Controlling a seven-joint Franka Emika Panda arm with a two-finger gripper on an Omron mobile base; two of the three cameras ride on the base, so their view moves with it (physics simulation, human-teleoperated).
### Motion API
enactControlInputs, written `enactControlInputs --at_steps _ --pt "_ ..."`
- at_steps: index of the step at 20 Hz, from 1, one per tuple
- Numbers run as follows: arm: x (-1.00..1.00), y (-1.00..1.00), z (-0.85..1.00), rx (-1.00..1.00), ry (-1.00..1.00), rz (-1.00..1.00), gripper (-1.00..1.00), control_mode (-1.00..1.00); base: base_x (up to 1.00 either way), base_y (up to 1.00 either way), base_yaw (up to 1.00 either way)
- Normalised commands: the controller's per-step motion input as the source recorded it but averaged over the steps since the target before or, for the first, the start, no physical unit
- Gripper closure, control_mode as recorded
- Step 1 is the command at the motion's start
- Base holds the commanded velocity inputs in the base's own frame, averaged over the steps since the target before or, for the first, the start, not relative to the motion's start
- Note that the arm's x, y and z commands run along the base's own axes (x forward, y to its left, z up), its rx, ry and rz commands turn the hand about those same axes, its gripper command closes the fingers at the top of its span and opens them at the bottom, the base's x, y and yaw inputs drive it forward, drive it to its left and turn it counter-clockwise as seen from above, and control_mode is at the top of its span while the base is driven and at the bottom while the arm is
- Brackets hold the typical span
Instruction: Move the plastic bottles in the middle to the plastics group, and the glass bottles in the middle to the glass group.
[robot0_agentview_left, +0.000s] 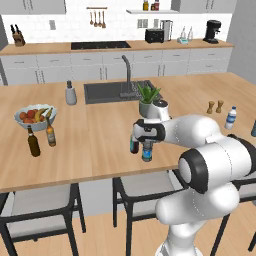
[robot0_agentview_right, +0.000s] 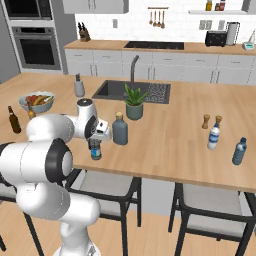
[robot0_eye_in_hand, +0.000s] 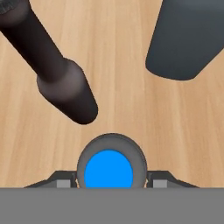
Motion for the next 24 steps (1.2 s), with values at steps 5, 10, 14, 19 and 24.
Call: enactControlInputs --at_steps 5,10,14,19,24 --pt "-0.33 -0.32 0.28 0.0 -0.02 -0.02 1.0 -1.0 0.0 0.0 0.0" --pt "-0.44 -0.73 0.4 0.0 -0.01 -0.08 1.0 -1.0 0.0 0.0 0.0" --pt "-0.04 -0.84 0.32 0.0 0.0 -0.1 1.0 -1.0 0.0 0.0 0.0" --pt "0.0 -0.94 0.08 0.0 0.01 -0.1 1.0 -1.0 0.0 0.0 0.0" --pt "0.0 -0.95 0.01 -0.02 0.06 -0.09 1.0 -1.0 0.0 0.0 0.0"
